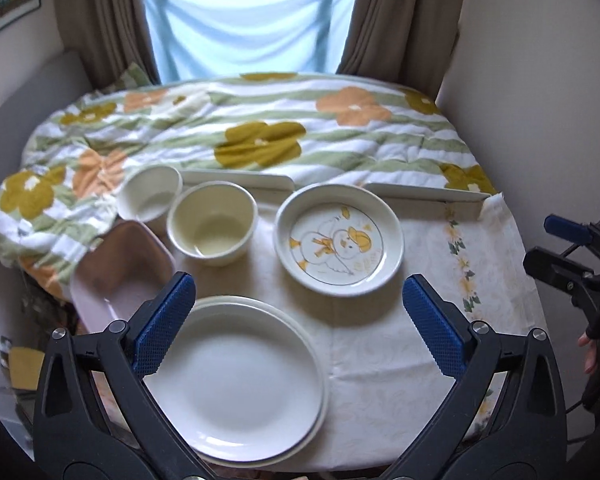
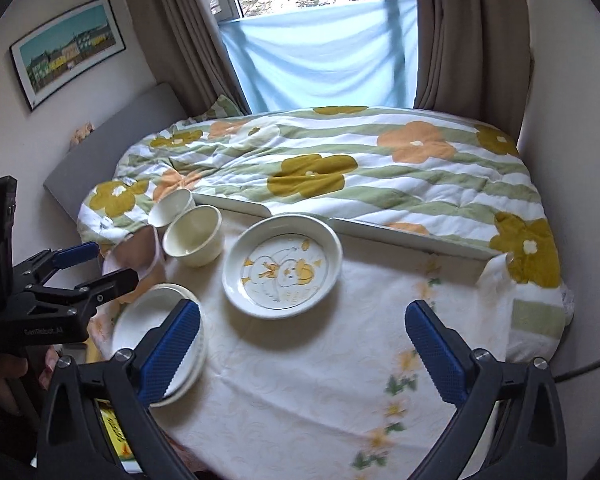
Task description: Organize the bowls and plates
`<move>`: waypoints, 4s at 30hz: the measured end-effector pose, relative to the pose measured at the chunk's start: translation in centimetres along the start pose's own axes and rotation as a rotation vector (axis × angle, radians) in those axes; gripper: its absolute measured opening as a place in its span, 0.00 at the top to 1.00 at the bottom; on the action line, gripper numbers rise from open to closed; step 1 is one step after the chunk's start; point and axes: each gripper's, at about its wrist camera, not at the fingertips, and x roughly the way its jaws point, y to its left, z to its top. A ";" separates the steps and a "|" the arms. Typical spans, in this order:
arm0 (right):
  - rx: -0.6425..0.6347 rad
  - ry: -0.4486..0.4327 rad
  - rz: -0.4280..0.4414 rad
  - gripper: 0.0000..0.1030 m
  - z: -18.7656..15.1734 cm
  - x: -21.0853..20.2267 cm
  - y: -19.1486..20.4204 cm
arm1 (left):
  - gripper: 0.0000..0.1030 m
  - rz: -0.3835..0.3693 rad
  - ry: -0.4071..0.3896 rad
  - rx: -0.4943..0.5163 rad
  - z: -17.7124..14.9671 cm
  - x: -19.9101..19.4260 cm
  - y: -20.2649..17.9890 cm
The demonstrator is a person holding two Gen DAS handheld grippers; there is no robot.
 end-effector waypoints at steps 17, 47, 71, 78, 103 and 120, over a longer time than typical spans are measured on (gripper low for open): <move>0.053 0.371 0.157 0.32 4.3 18.7 -5.7 | 0.22 -0.101 0.312 -0.343 -0.2 16.8 4.7; 0.004 0.426 0.221 0.84 3.8 23.4 -5.8 | 0.79 -0.042 0.329 -0.217 0.1 19.8 3.0; -0.051 0.133 0.242 0.84 1.2 7.5 2.1 | 0.79 -0.011 0.075 -0.055 -2.3 0.7 3.4; -0.032 0.119 0.237 0.84 -1.8 6.3 6.6 | 0.79 -0.046 0.100 -0.056 -5.9 -1.8 7.8; 0.185 0.189 -0.001 0.84 -10.2 10.8 14.1 | 0.79 -0.210 0.297 0.097 -12.0 6.3 16.2; 0.213 0.162 -0.055 0.84 -10.5 11.5 14.7 | 0.79 -0.039 0.246 0.330 -12.2 6.7 14.0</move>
